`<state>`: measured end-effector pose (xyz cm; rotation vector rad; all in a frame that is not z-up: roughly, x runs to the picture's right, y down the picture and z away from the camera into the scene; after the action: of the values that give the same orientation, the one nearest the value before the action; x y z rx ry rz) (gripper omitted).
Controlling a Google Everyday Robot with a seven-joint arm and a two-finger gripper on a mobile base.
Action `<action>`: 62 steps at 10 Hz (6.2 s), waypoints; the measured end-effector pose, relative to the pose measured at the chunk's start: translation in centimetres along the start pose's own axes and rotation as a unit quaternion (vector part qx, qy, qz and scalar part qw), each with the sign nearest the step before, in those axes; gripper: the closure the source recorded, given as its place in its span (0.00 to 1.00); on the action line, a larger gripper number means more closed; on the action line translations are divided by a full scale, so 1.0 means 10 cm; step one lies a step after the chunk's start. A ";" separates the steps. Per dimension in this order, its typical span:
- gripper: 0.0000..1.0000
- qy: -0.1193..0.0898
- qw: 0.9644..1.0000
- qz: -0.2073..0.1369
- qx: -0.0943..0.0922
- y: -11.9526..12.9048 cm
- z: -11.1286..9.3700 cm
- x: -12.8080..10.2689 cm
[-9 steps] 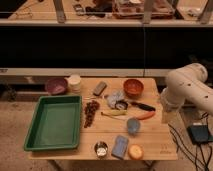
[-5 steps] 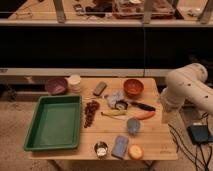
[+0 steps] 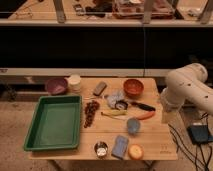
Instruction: Stack cups on top of each other
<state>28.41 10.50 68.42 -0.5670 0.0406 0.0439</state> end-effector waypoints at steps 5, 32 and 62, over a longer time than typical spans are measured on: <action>0.35 0.000 1.000 0.000 0.000 0.00 0.00 0.00; 0.35 -0.109 0.981 -0.157 -0.026 0.50 0.25 -0.95; 0.35 -0.132 0.967 -0.209 -0.062 0.71 1.35 -1.06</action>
<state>17.82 23.38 76.55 -0.6818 -0.3438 -0.2910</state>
